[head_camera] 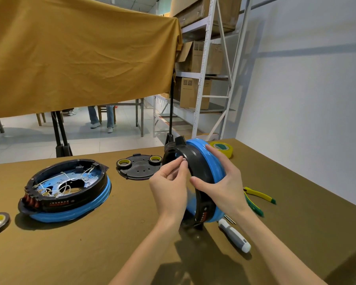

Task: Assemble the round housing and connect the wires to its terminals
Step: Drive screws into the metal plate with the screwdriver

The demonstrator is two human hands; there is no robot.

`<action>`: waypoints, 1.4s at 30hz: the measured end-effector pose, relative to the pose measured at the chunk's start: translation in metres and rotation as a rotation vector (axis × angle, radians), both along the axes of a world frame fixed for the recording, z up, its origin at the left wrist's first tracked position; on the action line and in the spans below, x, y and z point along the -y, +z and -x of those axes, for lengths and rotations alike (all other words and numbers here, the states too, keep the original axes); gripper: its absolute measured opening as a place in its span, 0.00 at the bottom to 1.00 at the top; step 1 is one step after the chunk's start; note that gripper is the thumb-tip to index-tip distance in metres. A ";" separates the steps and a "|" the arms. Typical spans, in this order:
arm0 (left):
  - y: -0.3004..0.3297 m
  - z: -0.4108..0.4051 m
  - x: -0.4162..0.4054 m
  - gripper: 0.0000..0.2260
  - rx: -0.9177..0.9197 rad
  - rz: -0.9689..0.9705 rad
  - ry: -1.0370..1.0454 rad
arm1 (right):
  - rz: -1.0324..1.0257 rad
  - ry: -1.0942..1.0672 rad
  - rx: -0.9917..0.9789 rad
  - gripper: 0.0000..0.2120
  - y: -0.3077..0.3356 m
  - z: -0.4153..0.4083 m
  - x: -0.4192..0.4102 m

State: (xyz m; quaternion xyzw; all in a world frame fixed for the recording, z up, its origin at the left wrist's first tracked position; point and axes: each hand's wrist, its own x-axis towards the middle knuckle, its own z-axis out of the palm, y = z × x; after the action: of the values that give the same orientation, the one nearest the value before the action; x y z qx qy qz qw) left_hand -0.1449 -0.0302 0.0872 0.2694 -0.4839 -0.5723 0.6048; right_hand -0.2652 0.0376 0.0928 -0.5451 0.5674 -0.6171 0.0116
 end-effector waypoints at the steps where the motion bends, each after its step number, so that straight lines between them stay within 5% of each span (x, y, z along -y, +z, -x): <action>1: 0.000 -0.005 0.001 0.09 -0.022 -0.053 0.006 | 0.003 -0.005 -0.040 0.40 0.000 -0.006 0.001; 7: 0.002 -0.032 0.007 0.05 -0.134 -0.269 -0.020 | 0.009 -0.056 -0.181 0.42 0.000 -0.039 0.010; 25: -0.049 -0.102 0.036 0.13 -0.103 -0.610 -0.298 | -0.248 -0.216 -0.893 0.45 -0.047 -0.087 0.029; 30: -0.053 -0.121 0.050 0.20 -0.007 -0.634 -0.394 | -0.380 -0.060 -0.776 0.53 -0.060 -0.101 0.032; 35: -0.071 -0.126 0.055 0.28 0.181 -0.673 -0.326 | -0.657 0.185 -0.520 0.48 -0.063 -0.107 0.035; 38: -0.080 -0.119 0.052 0.17 0.209 -0.650 -0.237 | -0.748 0.223 -0.489 0.46 -0.058 -0.105 0.039; 42: -0.085 -0.116 0.056 0.29 0.244 -0.622 -0.174 | -0.795 0.207 -0.557 0.45 -0.057 -0.104 0.043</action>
State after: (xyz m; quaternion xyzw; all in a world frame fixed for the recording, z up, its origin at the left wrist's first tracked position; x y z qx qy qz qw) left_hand -0.0288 -0.0864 0.0022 0.4649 -0.3762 -0.7056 0.3802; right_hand -0.1609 -0.0055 0.0361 -0.6961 0.6834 -0.1793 0.1277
